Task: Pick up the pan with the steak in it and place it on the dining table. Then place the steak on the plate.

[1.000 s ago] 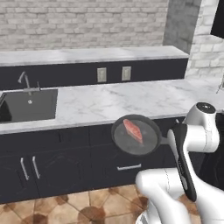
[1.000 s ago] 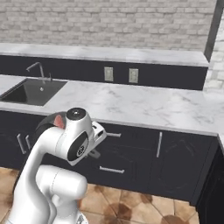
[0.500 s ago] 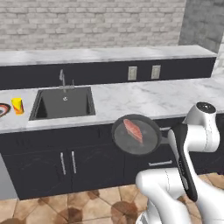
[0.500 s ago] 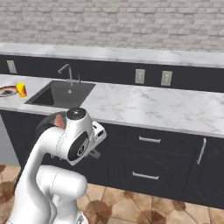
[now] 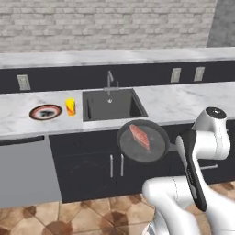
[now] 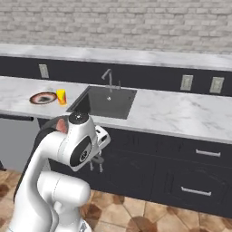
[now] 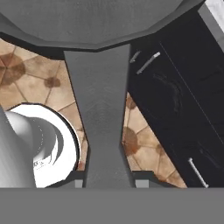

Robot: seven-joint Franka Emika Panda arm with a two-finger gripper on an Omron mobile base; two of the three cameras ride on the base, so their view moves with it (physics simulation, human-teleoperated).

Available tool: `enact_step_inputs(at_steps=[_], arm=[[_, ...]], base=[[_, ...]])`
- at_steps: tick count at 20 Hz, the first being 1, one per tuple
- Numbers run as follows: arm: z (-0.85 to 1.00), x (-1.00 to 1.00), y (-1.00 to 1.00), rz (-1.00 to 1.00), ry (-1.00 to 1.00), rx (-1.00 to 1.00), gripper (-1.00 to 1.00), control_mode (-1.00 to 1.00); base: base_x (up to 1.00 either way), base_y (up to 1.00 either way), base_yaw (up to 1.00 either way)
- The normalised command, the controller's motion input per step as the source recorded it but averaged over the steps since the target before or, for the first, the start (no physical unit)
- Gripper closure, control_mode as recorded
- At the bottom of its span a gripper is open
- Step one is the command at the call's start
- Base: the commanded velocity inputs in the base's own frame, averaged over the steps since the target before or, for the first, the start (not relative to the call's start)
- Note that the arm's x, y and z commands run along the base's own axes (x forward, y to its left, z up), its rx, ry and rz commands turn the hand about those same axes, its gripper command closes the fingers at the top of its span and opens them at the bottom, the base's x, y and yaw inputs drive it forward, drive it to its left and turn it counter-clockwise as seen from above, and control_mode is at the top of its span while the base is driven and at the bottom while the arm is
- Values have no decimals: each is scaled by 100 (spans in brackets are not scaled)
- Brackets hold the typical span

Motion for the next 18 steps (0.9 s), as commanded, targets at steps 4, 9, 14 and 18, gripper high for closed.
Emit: enact_step_inputs(at_steps=[4, 9, 14, 18], arm=[[0, 0, 0, 0, 0, 0, 100, 100], [0, 0, 0, 0, 0, 0, 100, 100], [0, 0, 0, 0, 0, 0, 100, 100], [0, 0, 0, 0, 0, 0, 100, 100]], base=[[9, 100, 3], [9, 100, 3], [10, 98, 2], [7, 91, 0]])
